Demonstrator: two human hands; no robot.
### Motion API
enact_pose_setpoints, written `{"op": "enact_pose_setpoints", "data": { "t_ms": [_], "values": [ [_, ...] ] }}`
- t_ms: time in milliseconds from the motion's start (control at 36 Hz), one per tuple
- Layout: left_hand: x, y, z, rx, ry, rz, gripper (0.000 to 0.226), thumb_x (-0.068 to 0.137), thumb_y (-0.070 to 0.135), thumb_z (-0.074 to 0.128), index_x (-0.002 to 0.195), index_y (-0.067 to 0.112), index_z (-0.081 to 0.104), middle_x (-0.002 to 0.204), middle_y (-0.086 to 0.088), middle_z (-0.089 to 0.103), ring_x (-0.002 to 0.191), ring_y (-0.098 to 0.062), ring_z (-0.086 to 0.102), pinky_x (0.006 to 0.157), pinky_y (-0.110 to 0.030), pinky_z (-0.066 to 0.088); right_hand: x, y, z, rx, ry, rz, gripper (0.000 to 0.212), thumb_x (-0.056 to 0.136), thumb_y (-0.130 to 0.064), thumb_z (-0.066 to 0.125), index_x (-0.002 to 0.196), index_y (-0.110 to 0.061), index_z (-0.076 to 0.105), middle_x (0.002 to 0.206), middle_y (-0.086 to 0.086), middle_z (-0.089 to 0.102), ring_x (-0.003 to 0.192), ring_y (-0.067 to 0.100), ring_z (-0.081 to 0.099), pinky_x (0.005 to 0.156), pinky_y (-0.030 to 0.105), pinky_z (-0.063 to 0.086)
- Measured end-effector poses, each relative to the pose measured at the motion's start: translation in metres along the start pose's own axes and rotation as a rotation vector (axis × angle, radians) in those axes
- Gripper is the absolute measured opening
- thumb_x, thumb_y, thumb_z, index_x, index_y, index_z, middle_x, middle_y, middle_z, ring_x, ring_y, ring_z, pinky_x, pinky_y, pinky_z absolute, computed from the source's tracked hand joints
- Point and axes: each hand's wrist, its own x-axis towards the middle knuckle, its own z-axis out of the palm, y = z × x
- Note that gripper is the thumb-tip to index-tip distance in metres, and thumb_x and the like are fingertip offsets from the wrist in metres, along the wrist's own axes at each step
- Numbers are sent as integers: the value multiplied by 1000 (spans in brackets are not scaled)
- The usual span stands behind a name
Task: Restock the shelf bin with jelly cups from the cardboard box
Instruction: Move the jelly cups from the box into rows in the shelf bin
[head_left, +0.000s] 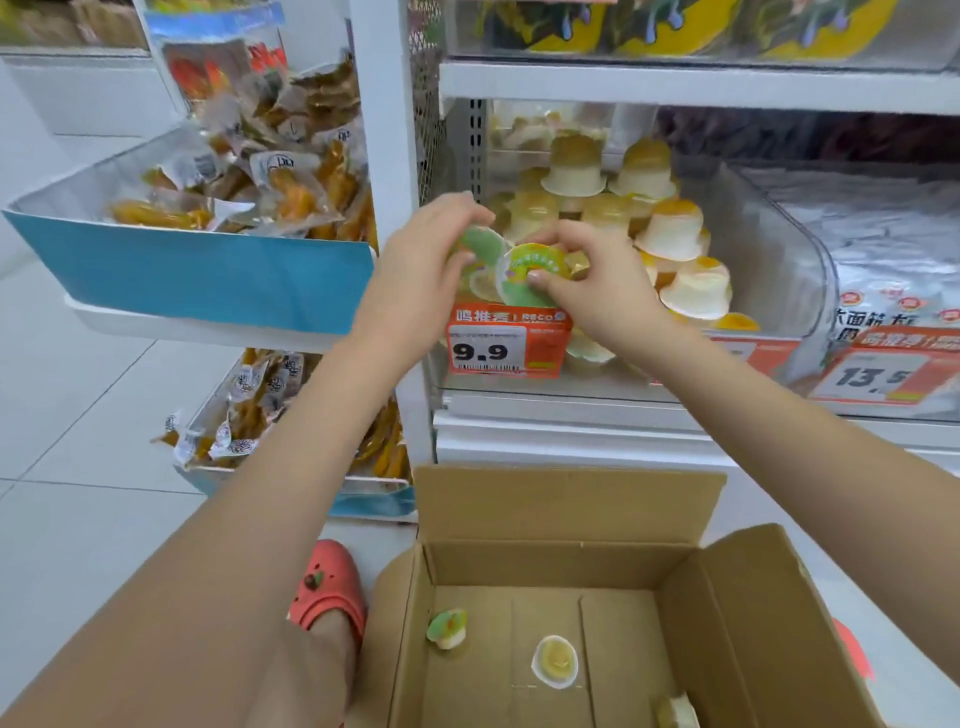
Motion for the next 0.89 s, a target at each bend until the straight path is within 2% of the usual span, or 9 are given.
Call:
{"op": "enact_pose_setpoints", "data": {
  "t_ms": [83, 222, 361, 444, 500, 556, 667, 806, 889],
  "values": [
    [1, 3, 0, 13, 60, -11, 33, 89, -1, 51, 120, 9, 58, 133, -5, 53, 121, -9, 43, 92, 3, 19, -3, 5, 5, 23, -33, 26, 21, 85, -15, 66, 105, -22, 69, 94, -10, 60, 94, 7, 51, 80, 26, 43],
    [-7, -2, 3, 72, -249, -107, 29, 92, 4, 50, 117, 15, 59, 116, -7, 61, 107, -22, 54, 83, -21, 36, -8, 2, -6, 121, -153, 59, 17, 87, -19, 67, 103, -22, 72, 105, -6, 68, 104, 12, 59, 89, 27, 48],
    [-10, -2, -3, 100, -353, -115, 32, 95, 4, 46, 118, 20, 61, 124, -9, 60, 114, -24, 55, 84, -23, 39, -13, -2, -16, 139, -273, 55, 18, 89, -26, 65, 104, -20, 73, 109, -5, 68, 106, 7, 60, 91, 25, 49],
    [-10, -2, -3, 178, -424, -69, 42, 97, 2, 40, 129, 23, 56, 149, -6, 38, 139, -22, 33, 111, -29, 25, -13, -4, -21, 126, -292, 69, 20, 92, -28, 60, 107, -21, 72, 111, -3, 67, 100, 7, 61, 83, 18, 51],
    [-8, -3, -3, 299, -510, -18, 49, 97, -1, 37, 135, 26, 50, 153, -5, 29, 143, -21, 24, 117, -36, 12, -13, -5, -22, 68, -290, 37, 21, 94, -26, 58, 111, -22, 70, 111, -5, 66, 94, 2, 58, 75, 7, 43],
    [-7, -6, -6, 345, -539, 15, 51, 97, -1, 36, 138, 28, 45, 154, -4, 27, 144, -18, 20, 117, -36, 2, -14, -5, -22, 60, -300, 43, 23, 94, -24, 57, 114, -22, 68, 111, -6, 64, 89, -2, 56, 81, 13, 44],
    [-10, -7, -10, 187, -495, -71, 41, 100, 8, 37, 135, 24, 51, 150, -3, 35, 142, -19, 27, 115, -27, 11, -15, -6, -21, 135, -322, 128, 23, 93, -23, 59, 115, -20, 67, 117, -1, 62, 100, 14, 63, 89, 37, 54],
    [-24, 2, -22, 141, -243, -181, 33, 95, 4, 48, 116, 19, 68, 125, -3, 63, 114, -21, 58, 98, -28, 42, -13, -12, -18, 112, -293, 103, 22, 91, -24, 62, 111, -20, 69, 116, -1, 62, 99, 10, 61, 84, 30, 55],
    [-39, -1, -28, 176, -198, -209, 44, 92, -3, 46, 121, 25, 64, 120, -8, 66, 97, -22, 61, 77, -25, 44, -12, -13, -15, 125, -273, 127, 23, 91, -24, 63, 112, -20, 68, 116, -2, 62, 97, 11, 61, 79, 28, 57]
  ]
}}
